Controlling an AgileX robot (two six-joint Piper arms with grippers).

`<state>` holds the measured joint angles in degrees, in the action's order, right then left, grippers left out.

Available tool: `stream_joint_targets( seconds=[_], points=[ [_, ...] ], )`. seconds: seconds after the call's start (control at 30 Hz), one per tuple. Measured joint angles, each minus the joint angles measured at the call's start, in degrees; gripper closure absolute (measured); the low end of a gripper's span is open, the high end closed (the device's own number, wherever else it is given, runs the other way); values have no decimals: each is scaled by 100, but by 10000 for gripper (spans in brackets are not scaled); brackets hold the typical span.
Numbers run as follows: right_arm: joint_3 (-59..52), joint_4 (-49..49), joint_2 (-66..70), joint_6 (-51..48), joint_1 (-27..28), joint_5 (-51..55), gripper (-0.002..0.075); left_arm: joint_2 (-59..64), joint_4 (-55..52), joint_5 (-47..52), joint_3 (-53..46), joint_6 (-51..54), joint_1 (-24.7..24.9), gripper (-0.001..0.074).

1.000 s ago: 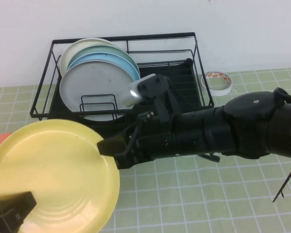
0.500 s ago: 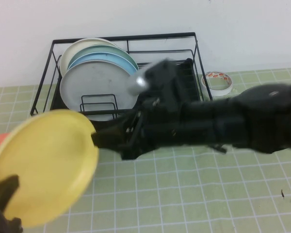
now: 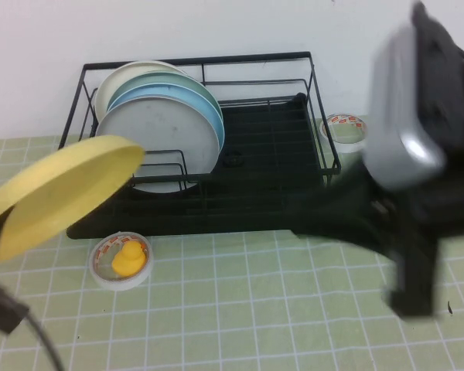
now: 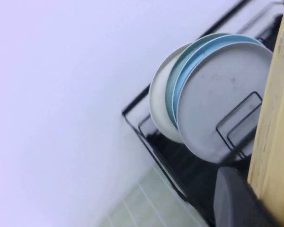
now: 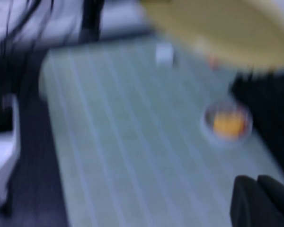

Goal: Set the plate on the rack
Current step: Place the plate on the rack

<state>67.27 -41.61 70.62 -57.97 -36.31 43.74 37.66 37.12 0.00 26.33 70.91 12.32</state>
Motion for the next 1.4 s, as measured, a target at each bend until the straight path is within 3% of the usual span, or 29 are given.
stream_joint_targets(
  seconds=[0.17, 0.37, 0.77, 0.97, 1.4],
  points=[
    [0, 1521, -286, 1250, 3, 1416, 722, 1003, -140, 116, 865, 738, 99, 638],
    [-33, 2557, -348, 2006, 3, 2626, 724, 2545, -140, 482, 2147, 1351, 99, 638],
    [-426, 3139, -395, 2220, 13, 2714, 725, 4562, -162, 797, 3693, 2857, 99, 638],
    [-426, 3294, -395, 2220, 13, 2714, 726, 5039, -112, 757, 3767, 3282, 99, 638],
    [-426, 3321, -395, 2228, 13, 2714, 726, 5464, 245, 312, 3767, 3108, 145, 638]
  ],
)
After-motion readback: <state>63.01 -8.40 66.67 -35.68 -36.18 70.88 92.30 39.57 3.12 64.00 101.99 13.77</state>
